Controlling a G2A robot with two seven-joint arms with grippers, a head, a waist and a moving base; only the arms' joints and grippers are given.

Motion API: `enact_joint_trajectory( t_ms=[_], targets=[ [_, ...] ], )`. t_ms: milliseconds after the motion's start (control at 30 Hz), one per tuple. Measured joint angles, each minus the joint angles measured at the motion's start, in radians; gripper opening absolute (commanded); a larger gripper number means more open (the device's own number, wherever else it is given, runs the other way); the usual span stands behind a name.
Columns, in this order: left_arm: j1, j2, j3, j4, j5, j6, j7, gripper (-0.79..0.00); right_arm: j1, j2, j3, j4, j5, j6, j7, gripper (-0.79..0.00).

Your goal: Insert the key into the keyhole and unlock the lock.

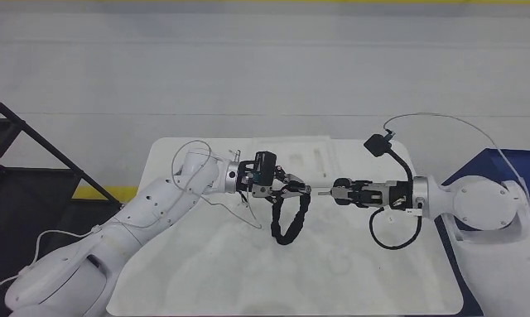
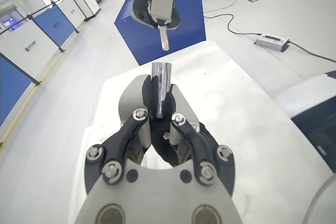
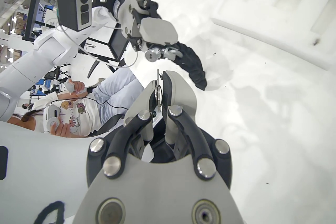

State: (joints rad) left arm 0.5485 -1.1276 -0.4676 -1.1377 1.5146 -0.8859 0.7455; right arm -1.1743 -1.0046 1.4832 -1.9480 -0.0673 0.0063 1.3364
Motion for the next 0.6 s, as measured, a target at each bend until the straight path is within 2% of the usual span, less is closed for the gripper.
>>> enact_joint_trajectory(
  t_ms=[167, 300, 600],
  targets=[
    [-0.037, -0.047, 0.045, 0.079, 0.054, 0.02, 0.086, -0.785, -0.024, 0.01, 0.006, -0.077, -0.067, 0.029, 0.001, -0.785],
    [-0.057, -0.08, 0.073, 0.132, 0.084, 0.024, 0.153, -0.785, -0.047, 0.016, 0.0, -0.127, -0.157, 0.065, -0.05, -0.785],
    [-0.072, -0.124, 0.1, 0.216, 0.121, 0.035, 0.224, -0.785, -0.065, 0.02, -0.031, -0.157, -0.198, 0.096, -0.112, -0.785]
  ],
)
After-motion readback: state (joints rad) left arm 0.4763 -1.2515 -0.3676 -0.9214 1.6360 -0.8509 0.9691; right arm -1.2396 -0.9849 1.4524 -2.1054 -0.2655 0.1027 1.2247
